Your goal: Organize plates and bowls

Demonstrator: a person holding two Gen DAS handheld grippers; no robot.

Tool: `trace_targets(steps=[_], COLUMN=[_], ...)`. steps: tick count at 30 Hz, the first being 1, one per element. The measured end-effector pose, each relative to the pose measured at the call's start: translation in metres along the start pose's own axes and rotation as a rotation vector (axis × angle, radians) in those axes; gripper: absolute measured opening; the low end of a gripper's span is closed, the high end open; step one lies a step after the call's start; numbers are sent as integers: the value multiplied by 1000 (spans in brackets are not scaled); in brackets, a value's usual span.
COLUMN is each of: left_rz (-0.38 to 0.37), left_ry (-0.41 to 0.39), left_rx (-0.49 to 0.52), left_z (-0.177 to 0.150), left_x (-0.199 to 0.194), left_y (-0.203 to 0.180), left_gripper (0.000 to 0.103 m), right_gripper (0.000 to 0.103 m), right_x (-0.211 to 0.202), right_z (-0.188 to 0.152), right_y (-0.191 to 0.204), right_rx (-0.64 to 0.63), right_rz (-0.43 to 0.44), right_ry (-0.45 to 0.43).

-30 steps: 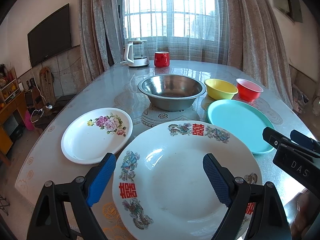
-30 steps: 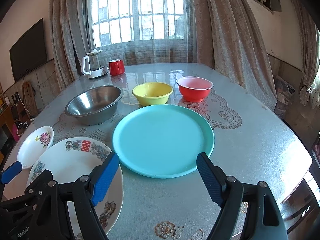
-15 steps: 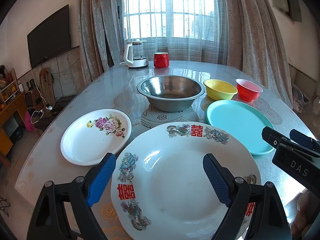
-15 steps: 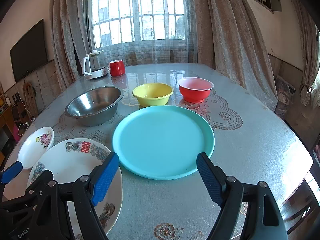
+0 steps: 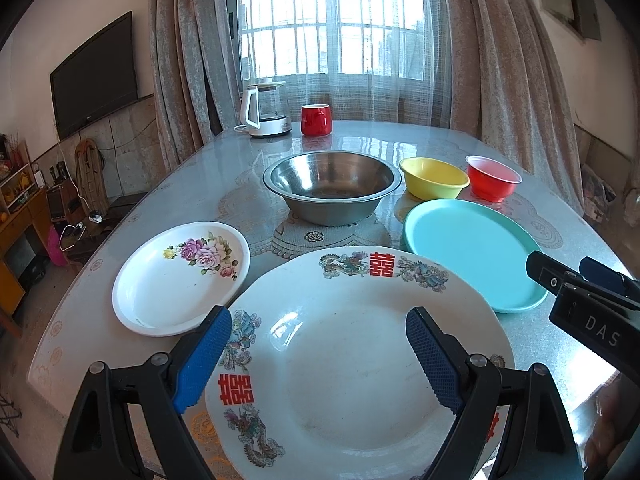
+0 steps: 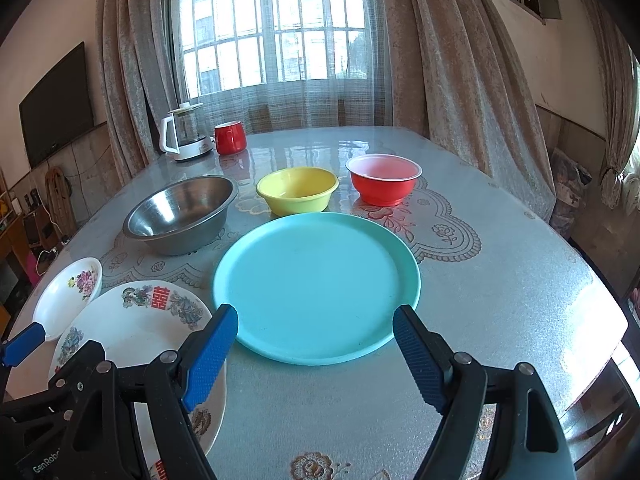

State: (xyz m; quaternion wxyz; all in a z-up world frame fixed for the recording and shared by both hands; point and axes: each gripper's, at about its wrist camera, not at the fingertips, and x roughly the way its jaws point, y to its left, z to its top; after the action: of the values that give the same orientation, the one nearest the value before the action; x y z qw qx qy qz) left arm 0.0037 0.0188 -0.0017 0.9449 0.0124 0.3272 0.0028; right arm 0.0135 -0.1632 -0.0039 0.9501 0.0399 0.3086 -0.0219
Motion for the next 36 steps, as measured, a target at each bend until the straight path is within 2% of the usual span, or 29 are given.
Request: trace_targets(steps=[4,9,10,12,15,17,19,22,25,30,33,36], left_rz=[-19,-69,-81,-112,-135,-168,-197,-207,-198,-156,-143,-148], left_ry=[19,60,69,84,114,145,178,213,269,358,390,412], left_rx=[19,34,29,29,14,6,8,40,60,65,80,101], left_z=[5,20,25,33,47,57,66,79,86,88,88,85], left_x=[6,18,20,26,37,47,58,77,101,136,150,158], left_y=[-5,-15,-17,-23,-31,-38,-46,-61,-72,-81,-85,-93], left_gripper=[89,89,89,89,80,76,54,36,31,31,30,28], right_gripper=[81,68,61,56,50,48,44,36,31,30,28,20], right_x=[9,31,36,45,57,64,72,86,98,119,124,128], right_z=[4,13,14,16,20,23,26,33,38,39,40,43], right_y=[-23,-69,-79,-96,-115,-121,-124,-130,-130,-126,-124,-122], right_rx=[48,176,207,243,275,271,260,236,186,122,79,40], right_rz=[24,121,124,127,136,138,142,146,145,179,189,185], right_ry=[28,108,121,144,164,171,180,202,220,268,259,265])
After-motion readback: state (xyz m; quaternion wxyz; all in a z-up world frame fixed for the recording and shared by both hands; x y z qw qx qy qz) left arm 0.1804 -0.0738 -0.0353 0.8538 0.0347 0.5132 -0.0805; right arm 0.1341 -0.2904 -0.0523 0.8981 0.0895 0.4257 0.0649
